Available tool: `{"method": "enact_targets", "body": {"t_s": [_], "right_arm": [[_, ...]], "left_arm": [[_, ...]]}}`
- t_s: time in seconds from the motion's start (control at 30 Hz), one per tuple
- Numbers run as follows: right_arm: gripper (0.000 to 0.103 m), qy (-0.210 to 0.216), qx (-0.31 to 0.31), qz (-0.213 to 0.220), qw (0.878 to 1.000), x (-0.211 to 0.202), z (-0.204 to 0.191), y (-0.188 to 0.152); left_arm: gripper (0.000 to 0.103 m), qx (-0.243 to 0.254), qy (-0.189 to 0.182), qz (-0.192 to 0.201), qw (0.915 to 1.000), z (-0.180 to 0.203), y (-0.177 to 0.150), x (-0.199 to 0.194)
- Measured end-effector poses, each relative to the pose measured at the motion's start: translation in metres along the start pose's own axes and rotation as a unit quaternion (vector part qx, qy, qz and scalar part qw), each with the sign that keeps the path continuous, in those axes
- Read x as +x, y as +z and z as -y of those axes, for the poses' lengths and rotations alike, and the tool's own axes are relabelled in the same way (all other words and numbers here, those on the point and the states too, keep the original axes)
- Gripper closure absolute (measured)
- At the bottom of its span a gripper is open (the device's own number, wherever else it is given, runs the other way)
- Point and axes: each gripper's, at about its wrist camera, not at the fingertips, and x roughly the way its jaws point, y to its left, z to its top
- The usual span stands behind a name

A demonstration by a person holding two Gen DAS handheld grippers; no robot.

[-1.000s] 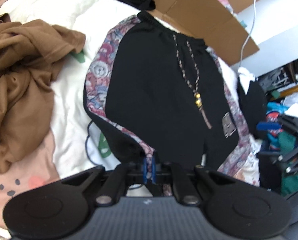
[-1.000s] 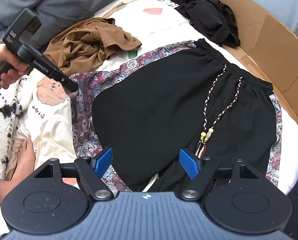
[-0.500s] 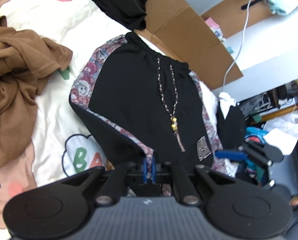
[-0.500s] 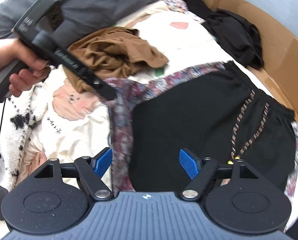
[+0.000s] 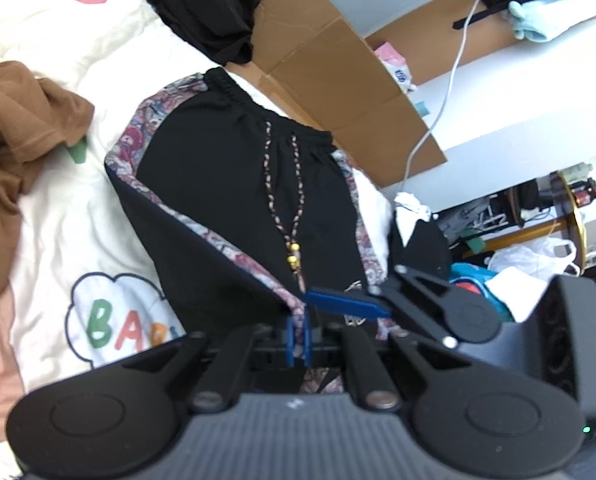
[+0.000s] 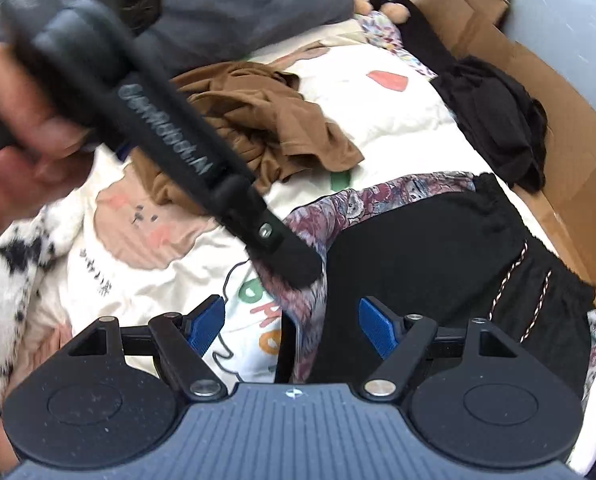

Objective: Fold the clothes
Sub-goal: 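Lift the held hem with the left gripper and fold it toward the waistband, then grasp the patterned lining strip with the right gripper while the left gripper holds the pants up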

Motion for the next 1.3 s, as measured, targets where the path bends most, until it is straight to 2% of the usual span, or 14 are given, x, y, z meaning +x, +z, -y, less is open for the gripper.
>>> {"method": "enact_targets", "body": {"t_s": [0.07,0.17,0.23,0.27,0.33,0.4,0.47,0.63,0.7,0.87,0.97,1.1,1.3], "right_arm": [[0.026,-0.004,-0.017,0.009,1.0,0.0,-0.002,0.0],[0.037,-0.008,-0.028,0.005,1.0,0.004,-0.001,-0.002],[0.054,-0.004,-0.03,-0.005,1.0,0.008,0.001,-0.004],[0.059,-0.003,-0.031,-0.007,0.999,0.009,0.002,-0.004],[0.079,-0.004,-0.037,-0.008,0.999,0.01,0.005,-0.005],[0.088,-0.004,-0.036,-0.006,0.999,0.009,0.009,-0.006],[0.096,-0.002,-0.032,-0.007,0.999,0.007,0.015,-0.007],[0.097,-0.002,-0.018,-0.016,1.0,0.002,0.029,-0.013],[0.097,-0.002,-0.011,-0.02,1.0,0.0,0.036,-0.017],[0.098,0.003,0.004,-0.025,1.0,-0.012,0.053,-0.032],[0.098,0.008,0.017,-0.022,1.0,-0.023,0.064,-0.042],[0.098,0.004,0.049,-0.015,0.999,-0.04,0.089,-0.06],[0.098,0.005,0.083,-0.006,0.996,-0.058,0.12,-0.084]], "left_arm": [[0.098,-0.003,-0.008,-0.001,1.0,0.002,-0.001,0.0],[0.098,-0.004,-0.018,-0.003,0.9998,0.007,-0.003,0.002],[0.098,-0.006,-0.023,-0.003,0.9997,0.01,-0.005,0.003],[0.098,-0.005,-0.025,-0.003,0.9997,0.012,-0.005,0.003],[0.098,-0.003,-0.029,-0.002,0.9996,0.016,-0.006,0.004],[0.096,0.0,-0.032,-0.003,0.9995,0.02,-0.006,0.004],[0.086,0.006,-0.029,-0.002,0.9995,0.023,-0.006,0.003],[0.066,0.013,-0.016,0.016,0.9996,0.029,-0.003,0.0],[0.063,0.014,0.0,0.022,0.9997,0.029,-0.003,0.001],[0.059,0.002,0.029,0.016,0.9995,0.023,-0.007,0.012],[0.055,0.024,0.074,-0.004,0.997,0.023,-0.013,0.027],[0.055,0.014,0.078,-0.032,0.9964,0.022,-0.015,0.054],[0.054,0.034,0.08,-0.075,0.9934,0.033,-0.019,0.093]]}}
